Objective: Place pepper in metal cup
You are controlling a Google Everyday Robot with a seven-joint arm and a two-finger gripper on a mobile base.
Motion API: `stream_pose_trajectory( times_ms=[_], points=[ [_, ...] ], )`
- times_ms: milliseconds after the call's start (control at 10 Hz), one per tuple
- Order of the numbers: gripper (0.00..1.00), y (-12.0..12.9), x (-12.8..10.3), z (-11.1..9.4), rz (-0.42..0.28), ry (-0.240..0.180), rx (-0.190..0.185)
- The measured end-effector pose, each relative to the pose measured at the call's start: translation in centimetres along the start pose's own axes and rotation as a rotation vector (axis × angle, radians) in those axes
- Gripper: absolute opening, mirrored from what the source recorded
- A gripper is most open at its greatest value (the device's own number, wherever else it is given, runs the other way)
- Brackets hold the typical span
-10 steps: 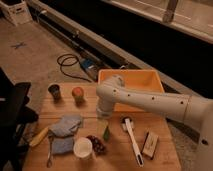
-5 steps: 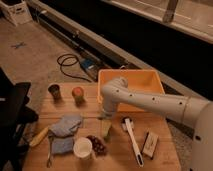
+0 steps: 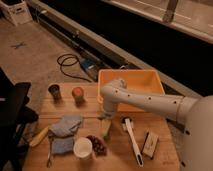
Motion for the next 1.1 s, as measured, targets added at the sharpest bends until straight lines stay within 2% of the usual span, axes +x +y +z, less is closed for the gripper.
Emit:
stream_pose_trajectory(
  times_ms=[300,500,600,1100],
  points=[
    [0.8,-0.7,0.8,2.1,0.111,0.011,-0.027],
    [0.71,-0.7,0.5,3.0,0.14,-0.003,-0.045],
    [0.61,-0.9,0.7,2.7,0.138,-0.002,-0.038],
    [0.08,-0.6,0.7,2.3,0.136,0.005,-0.048]
  ],
)
